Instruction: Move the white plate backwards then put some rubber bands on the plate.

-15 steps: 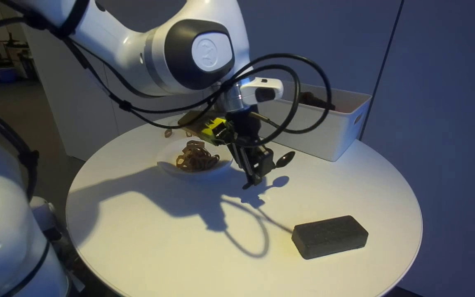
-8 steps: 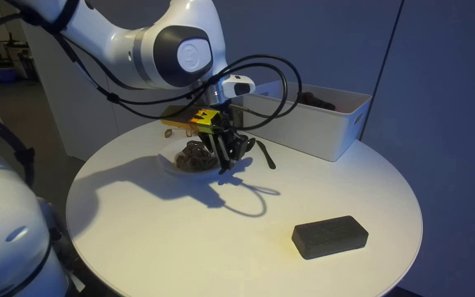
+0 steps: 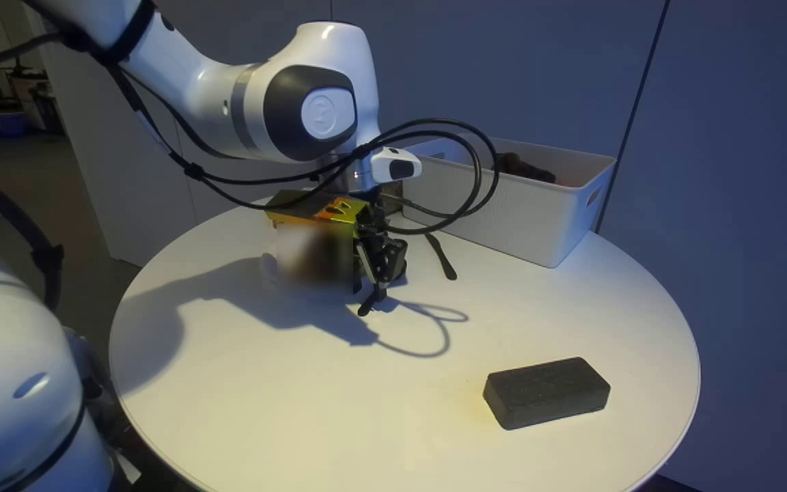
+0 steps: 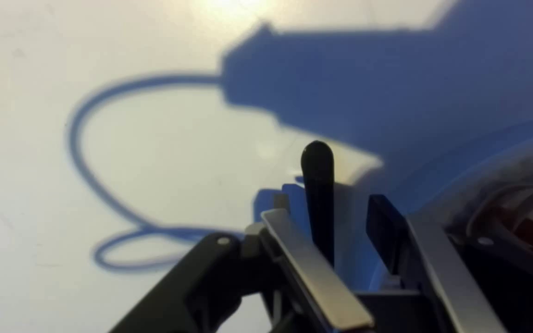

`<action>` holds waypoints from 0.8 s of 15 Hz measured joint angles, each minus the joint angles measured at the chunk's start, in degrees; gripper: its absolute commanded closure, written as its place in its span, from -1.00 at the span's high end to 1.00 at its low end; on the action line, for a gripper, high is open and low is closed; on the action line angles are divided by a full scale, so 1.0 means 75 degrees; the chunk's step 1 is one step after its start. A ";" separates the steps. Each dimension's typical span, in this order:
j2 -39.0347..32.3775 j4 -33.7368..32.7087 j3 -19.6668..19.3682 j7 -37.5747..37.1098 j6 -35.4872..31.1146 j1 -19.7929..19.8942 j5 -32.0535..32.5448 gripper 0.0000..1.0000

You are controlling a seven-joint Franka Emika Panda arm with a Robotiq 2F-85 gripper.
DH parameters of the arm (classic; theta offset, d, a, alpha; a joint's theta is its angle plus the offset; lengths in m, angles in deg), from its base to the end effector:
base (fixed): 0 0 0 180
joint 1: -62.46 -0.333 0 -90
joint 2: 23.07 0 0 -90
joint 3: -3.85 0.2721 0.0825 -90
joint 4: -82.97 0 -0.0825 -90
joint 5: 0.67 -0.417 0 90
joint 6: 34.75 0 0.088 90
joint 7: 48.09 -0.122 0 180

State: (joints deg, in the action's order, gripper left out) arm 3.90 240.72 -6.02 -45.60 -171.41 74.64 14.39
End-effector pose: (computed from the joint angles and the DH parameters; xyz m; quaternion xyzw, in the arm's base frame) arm 0.3915 -0.1520 0.2884 0.9945 -0.0719 0.0389 0.0651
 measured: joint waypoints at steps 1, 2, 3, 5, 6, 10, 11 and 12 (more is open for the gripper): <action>-0.0005 -0.0004 -0.0010 0.0000 0.0000 0.0002 -0.0005 0.76; 0.0002 -0.0010 -0.0024 0.0000 0.0000 0.0012 -0.0006 0.88; 0.0026 -0.0017 -0.0041 0.0000 0.0000 0.0037 -0.0006 1.00; 0.0174 -0.0029 -0.0084 -0.0010 0.0004 0.0147 -0.0006 1.00; 0.0309 -0.0039 -0.0120 -0.0011 0.0029 0.0224 -0.0016 1.00; 0.1203 -0.0101 -0.0516 0.0523 0.0662 0.0386 -0.0206 1.00; 0.1488 -0.0097 -0.0658 0.0894 0.0945 0.0386 -0.0241 1.00; 0.1785 -0.0086 -0.0797 0.1283 0.1259 0.0386 -0.0244 1.00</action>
State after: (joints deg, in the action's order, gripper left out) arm 17.29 240.07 -12.00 -35.98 -161.97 77.54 12.56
